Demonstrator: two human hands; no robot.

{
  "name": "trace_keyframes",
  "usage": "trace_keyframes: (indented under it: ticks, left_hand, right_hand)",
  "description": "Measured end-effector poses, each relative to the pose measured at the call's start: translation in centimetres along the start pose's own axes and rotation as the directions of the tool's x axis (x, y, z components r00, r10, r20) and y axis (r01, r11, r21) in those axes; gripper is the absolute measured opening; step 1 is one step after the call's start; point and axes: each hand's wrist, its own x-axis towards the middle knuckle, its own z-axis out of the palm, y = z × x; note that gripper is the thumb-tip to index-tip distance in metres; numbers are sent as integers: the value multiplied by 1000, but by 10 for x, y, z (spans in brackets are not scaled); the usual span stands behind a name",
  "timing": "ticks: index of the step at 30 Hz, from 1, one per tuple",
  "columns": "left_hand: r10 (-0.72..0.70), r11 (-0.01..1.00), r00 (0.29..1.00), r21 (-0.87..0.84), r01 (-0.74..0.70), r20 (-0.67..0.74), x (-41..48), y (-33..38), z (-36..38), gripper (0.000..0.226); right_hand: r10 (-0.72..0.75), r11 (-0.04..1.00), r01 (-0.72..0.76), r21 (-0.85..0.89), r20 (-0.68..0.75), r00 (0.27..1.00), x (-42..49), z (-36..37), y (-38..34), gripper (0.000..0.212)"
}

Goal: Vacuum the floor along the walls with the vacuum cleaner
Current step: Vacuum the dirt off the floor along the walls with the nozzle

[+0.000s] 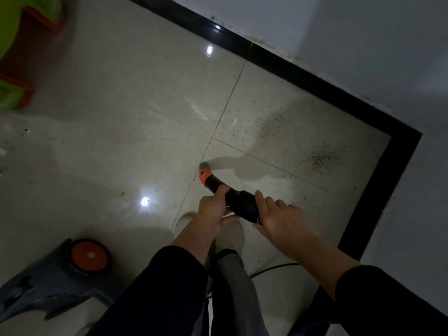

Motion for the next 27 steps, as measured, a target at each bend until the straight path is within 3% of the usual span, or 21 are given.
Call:
trace_keyframes:
  ticks: [10,27]
  left_hand:
    - [-10,1000,1000,-11,10,-20,-6,-17,-10,44]
    - [-77,989,996,-134,69,-49,-8,-44,-53,20]
  right_hand:
    - [-30,1000,30,-8,29,999,-11,6,-11,81]
    - [-110,993,109,40,36,993,-15,7,-50,77]
